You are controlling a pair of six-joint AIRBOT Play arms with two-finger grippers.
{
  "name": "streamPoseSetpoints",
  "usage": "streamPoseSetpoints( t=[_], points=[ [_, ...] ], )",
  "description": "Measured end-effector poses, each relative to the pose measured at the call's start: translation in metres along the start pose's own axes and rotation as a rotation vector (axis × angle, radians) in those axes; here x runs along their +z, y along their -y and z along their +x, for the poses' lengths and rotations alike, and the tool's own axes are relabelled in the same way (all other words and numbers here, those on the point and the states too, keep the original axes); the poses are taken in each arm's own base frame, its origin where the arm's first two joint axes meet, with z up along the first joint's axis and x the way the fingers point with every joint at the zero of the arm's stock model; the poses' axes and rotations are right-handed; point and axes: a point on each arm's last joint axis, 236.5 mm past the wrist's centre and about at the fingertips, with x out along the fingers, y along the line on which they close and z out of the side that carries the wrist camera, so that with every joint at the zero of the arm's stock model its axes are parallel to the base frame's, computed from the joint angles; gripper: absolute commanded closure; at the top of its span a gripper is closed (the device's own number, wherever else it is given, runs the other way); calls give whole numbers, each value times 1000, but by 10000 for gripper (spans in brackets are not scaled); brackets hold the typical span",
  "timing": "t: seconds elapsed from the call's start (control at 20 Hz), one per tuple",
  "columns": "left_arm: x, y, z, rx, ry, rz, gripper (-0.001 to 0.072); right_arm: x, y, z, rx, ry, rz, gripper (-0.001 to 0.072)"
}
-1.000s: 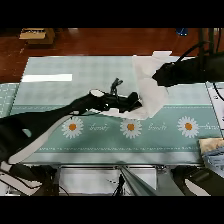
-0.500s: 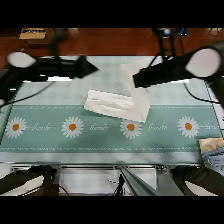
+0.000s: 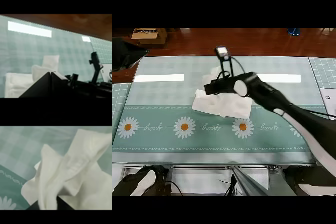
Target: Fold the shirts.
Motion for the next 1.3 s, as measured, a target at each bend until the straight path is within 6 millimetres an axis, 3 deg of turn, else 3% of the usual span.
streamPoseSetpoints(
  t=[0.05, 0.1, 0.25, 0.4, 0.5, 0.65, 0.7, 0.75, 0.85, 1.0, 1.1, 1.3],
  points=[
    [1, 0, -3, 3, 5, 2, 691, -10, -6, 11, 15, -17, 17, 340],
    [0, 0, -5, 6, 2, 6, 690, -19, -13, 20, 28, -30, 30, 284],
    [-2, -4, -6, 21, -6, 10, 690, -35, -21, 29, 45, -70, 34, 282],
    [-3, -11, -4, 41, -16, 10, 690, -46, 5, 11, -18, -167, -30, 239],
    [-5, -17, -2, 53, -27, 6, 689, -51, 56, -19, -154, -267, -123, 222],
    [-7, -25, 1, 72, -40, 6, 689, -37, 170, -93, -434, -373, -177, 153],
    [-7, -27, 2, 77, -44, 6, 689, -34, 205, -118, -500, -392, -132, 102],
    [-9, -29, 2, 83, -50, 7, 690, -38, 237, -142, -543, -412, -57, 102],
    [-10, -33, 2, 97, -59, 12, 690, -63, 285, -176, -537, -444, 164, 102],
    [-13, -43, 2, 132, -74, 26, 689, -100, 295, -176, -339, -424, 456, 102],
    [-17, -47, 3, 146, -91, 30, 689, -116, 280, -161, -199, -394, 572, 102],
    [-22, -55, 6, 161, -117, 22, 689, -117, 239, -119, -31, -297, 633, 102]
  ],
)
